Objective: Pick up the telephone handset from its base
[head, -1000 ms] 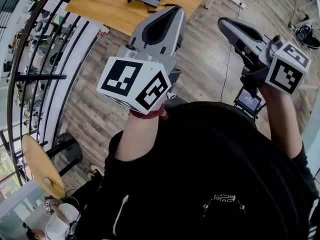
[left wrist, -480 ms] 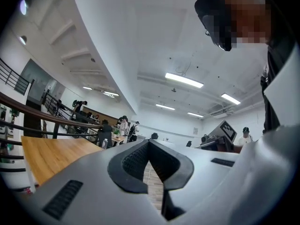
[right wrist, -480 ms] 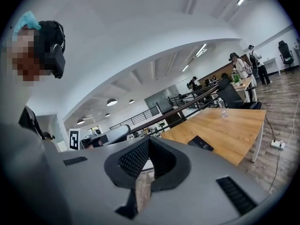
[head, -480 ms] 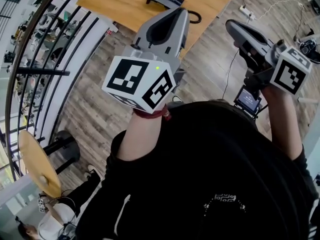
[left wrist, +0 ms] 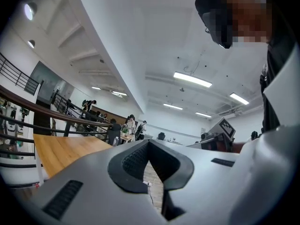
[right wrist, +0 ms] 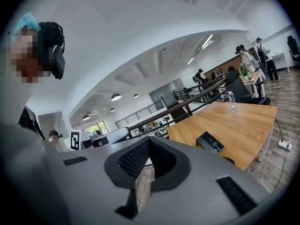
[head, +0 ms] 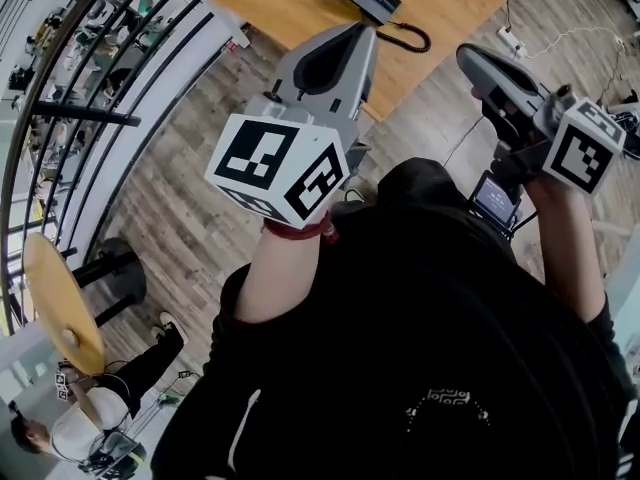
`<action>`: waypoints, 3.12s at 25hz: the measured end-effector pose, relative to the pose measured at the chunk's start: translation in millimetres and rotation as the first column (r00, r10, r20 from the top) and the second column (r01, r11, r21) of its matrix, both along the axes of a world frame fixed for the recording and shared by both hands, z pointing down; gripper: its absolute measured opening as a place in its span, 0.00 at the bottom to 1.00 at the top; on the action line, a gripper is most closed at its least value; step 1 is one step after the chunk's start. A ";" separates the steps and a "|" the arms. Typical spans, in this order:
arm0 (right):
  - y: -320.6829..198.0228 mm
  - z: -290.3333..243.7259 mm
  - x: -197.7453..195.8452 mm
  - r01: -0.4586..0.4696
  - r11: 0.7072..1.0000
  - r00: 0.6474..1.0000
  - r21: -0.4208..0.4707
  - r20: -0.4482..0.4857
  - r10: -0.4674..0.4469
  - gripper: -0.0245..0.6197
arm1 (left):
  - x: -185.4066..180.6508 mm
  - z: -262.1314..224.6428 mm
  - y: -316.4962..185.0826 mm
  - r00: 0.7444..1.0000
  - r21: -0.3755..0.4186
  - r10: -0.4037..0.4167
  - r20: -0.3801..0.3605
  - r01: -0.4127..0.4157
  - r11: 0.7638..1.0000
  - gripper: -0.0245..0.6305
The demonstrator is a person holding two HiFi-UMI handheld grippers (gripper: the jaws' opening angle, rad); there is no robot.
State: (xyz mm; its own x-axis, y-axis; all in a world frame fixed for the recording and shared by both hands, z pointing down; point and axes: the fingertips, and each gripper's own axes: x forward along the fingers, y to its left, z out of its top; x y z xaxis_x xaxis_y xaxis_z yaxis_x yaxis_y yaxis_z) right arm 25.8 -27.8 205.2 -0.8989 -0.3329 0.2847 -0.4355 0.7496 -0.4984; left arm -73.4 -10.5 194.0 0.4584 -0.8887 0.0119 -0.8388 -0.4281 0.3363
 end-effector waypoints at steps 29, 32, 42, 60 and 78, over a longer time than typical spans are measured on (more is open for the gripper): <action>18.4 4.7 -6.8 0.138 0.989 0.983 0.044 0.112 -0.142 0.06 | 19.0 7.4 42.1 0.986 0.001 -0.104 0.131 0.105 0.994 0.04; 6.5 7.7 -7.8 0.145 0.989 0.980 0.042 0.129 -0.149 0.06 | 17.0 7.3 32.9 0.983 0.005 -0.121 0.141 0.121 0.993 0.04; -26.1 18.0 10.1 0.142 0.990 0.976 0.007 0.167 -0.141 0.06 | 34.7 7.8 3.5 0.985 -0.014 -0.115 0.130 0.118 0.993 0.04; -73.0 45.4 46.0 0.132 0.991 0.972 -0.005 0.198 -0.129 0.06 | 70.3 36.8 -25.4 0.993 -0.171 -0.089 0.074 0.101 0.980 0.04; -120.2 80.4 58.2 0.064 0.998 0.990 -0.003 0.129 -0.063 0.06 | 78.2 112.6 -86.4 0.997 -0.328 0.060 -0.055 -0.075 0.942 0.04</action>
